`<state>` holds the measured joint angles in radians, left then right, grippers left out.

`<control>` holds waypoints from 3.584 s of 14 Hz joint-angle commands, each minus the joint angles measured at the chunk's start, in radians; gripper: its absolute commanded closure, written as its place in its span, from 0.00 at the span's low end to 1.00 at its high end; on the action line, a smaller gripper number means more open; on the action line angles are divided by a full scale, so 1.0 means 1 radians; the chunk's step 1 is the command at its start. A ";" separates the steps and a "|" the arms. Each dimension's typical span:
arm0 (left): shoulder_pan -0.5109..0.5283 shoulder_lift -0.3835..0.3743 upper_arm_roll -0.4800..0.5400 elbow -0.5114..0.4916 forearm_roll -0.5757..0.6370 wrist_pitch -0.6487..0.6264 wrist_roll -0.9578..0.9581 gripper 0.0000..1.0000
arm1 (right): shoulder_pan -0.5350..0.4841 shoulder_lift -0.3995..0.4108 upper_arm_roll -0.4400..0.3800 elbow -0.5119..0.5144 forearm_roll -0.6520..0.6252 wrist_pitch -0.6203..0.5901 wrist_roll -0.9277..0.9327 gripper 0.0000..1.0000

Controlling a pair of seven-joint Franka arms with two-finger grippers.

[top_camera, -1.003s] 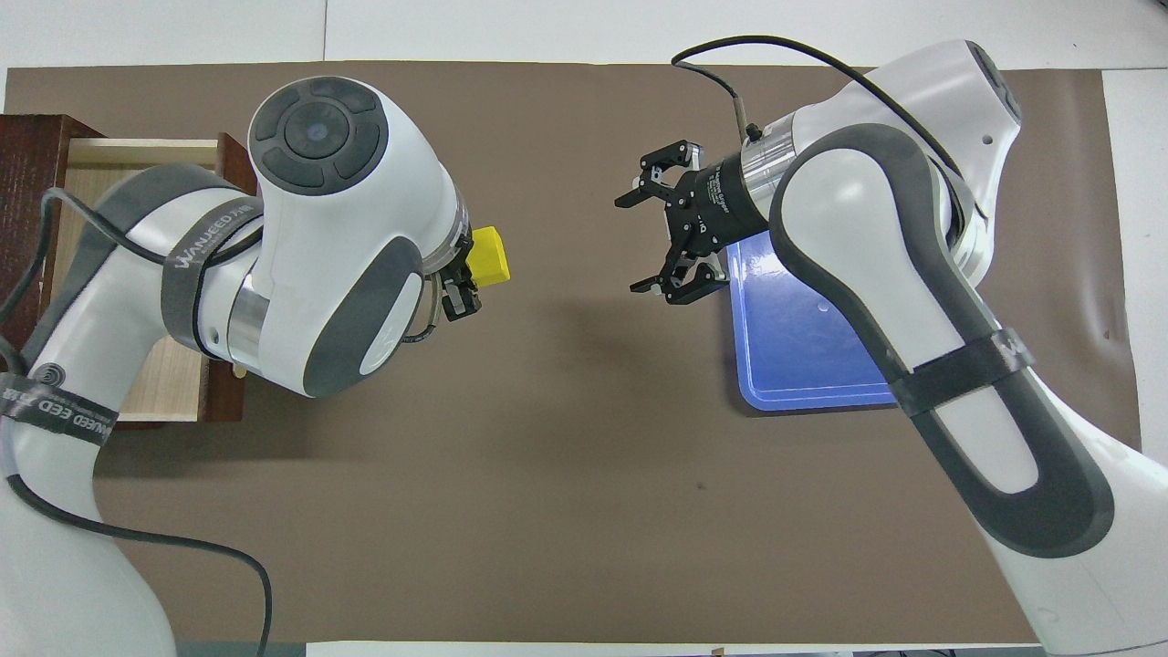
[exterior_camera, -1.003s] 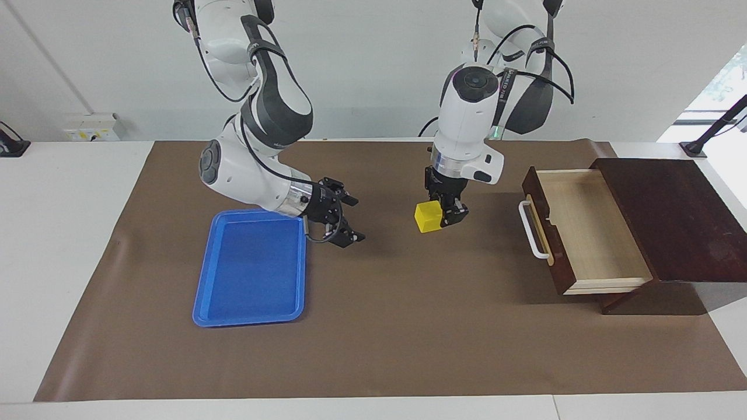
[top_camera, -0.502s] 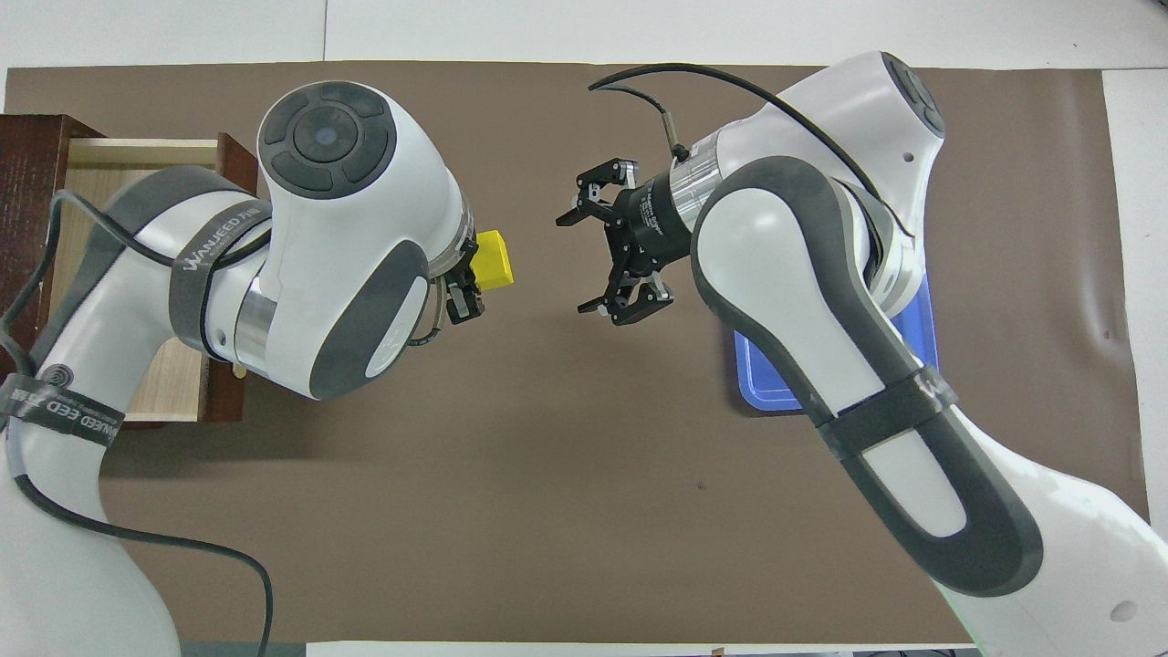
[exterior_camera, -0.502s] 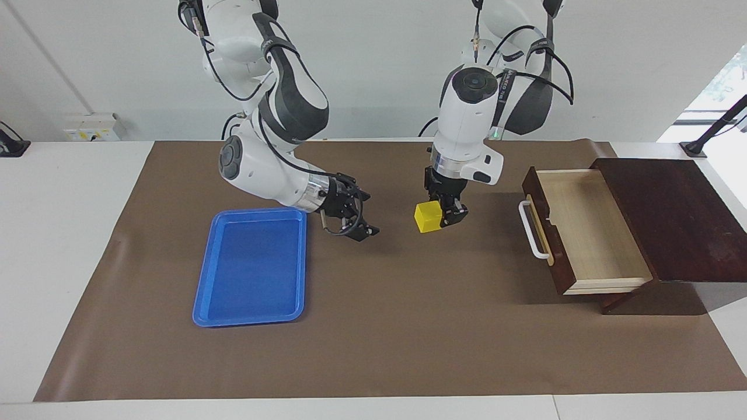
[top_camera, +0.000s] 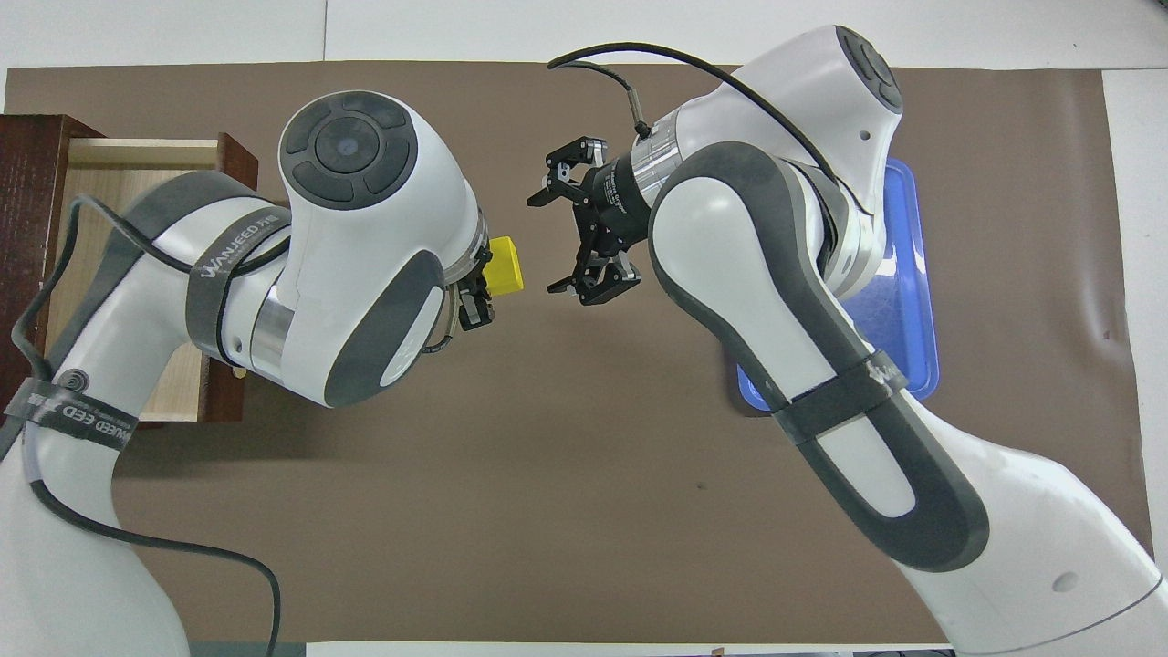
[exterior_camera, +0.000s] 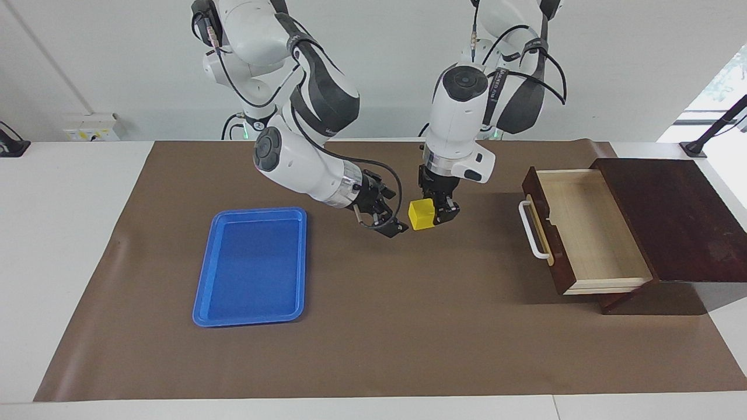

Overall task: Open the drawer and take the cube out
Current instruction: 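Carry the cube out while the right gripper moves toward it, then grasp the yellow cube with the right gripper from the left gripper, then pull the cube away with the right gripper while the left releases, then carry the cube into the blue tray and open the right gripper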

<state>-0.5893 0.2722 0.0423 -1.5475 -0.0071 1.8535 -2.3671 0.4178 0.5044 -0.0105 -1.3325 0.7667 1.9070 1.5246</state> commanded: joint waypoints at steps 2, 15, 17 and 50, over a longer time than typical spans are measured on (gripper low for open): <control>-0.015 -0.014 0.011 -0.020 0.010 0.018 0.003 1.00 | 0.013 0.048 -0.005 0.067 -0.020 0.007 0.043 0.02; -0.014 -0.016 0.011 -0.028 0.009 0.036 0.005 1.00 | 0.070 0.051 -0.009 0.065 -0.040 0.011 0.091 0.16; -0.014 -0.016 0.011 -0.028 0.009 0.038 0.005 1.00 | 0.070 0.049 -0.009 0.064 -0.046 0.012 0.091 0.28; 0.377 -0.134 0.027 -0.322 0.053 0.148 0.664 0.00 | -0.473 0.037 -0.034 -0.192 -0.027 -0.037 -0.395 1.00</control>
<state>-0.2490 0.1888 0.0769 -1.8048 0.0337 1.9569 -1.7663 -0.0568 0.5517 -0.0487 -1.4598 0.7476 1.8074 1.1860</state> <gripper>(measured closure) 0.000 0.449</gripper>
